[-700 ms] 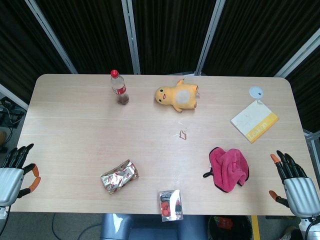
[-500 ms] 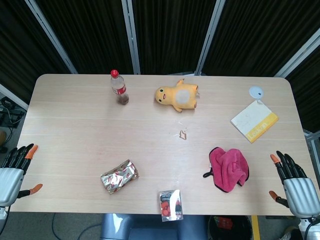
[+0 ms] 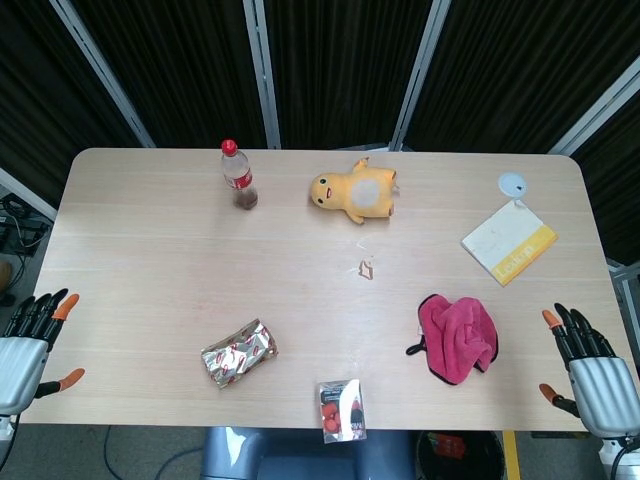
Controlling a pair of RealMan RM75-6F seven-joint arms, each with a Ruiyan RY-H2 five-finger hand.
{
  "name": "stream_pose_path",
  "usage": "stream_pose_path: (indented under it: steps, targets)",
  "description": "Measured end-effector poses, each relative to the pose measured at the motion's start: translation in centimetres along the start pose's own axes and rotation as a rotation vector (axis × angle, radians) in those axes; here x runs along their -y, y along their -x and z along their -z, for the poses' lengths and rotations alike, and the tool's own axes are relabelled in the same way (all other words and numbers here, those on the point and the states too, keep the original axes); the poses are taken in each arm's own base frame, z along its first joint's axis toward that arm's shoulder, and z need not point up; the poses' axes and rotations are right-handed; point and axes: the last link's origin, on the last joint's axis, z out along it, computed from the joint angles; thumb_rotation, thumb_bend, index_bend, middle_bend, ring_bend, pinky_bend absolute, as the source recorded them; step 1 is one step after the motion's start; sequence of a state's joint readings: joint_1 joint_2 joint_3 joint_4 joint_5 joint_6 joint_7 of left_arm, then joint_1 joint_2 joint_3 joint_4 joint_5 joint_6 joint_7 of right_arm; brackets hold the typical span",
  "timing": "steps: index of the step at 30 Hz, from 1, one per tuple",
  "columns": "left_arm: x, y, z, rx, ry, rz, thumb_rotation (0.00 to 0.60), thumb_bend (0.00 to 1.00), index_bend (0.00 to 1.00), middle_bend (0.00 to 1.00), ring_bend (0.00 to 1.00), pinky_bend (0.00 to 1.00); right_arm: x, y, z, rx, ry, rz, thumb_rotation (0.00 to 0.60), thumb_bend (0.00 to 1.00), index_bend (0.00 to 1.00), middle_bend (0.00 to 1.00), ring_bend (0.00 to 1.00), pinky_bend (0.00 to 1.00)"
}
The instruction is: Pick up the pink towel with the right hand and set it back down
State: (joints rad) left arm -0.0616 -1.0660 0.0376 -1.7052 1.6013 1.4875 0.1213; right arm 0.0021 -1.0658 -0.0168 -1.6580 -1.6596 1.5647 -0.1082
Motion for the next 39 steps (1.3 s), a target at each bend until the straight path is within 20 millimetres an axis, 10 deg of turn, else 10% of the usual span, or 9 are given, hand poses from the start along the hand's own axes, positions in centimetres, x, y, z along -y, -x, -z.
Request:
stream_pose_path:
  steps: [14, 29, 39]
  targets:
    - [-0.1, 0.1, -0.2, 0.016, -0.002, 0.015, 0.600, 0.00, 0.00, 0.00, 0.00, 0.00, 1.2, 1.5, -0.7, 0.105, 0.003, 0.027, 0.600, 0.00, 0.00, 0.00, 0.00, 0.22]
    - [0.0, 0.0, -0.2, 0.008, -0.003, 0.041, 0.600, 0.00, 0.00, 0.00, 0.00, 0.00, 6.0, 7.3, -4.5, 0.203, 0.004, 0.081, 0.600, 0.00, 0.00, 0.00, 0.00, 0.22]
    - [0.0, 0.1, -0.3, 0.019, -0.009, 0.045, 0.600, 0.00, 0.00, 0.00, 0.00, 0.00, 5.8, 10.0, -6.2, 0.243, 0.044, 0.091, 0.600, 0.00, 0.03, 0.00, 0.00, 0.22]
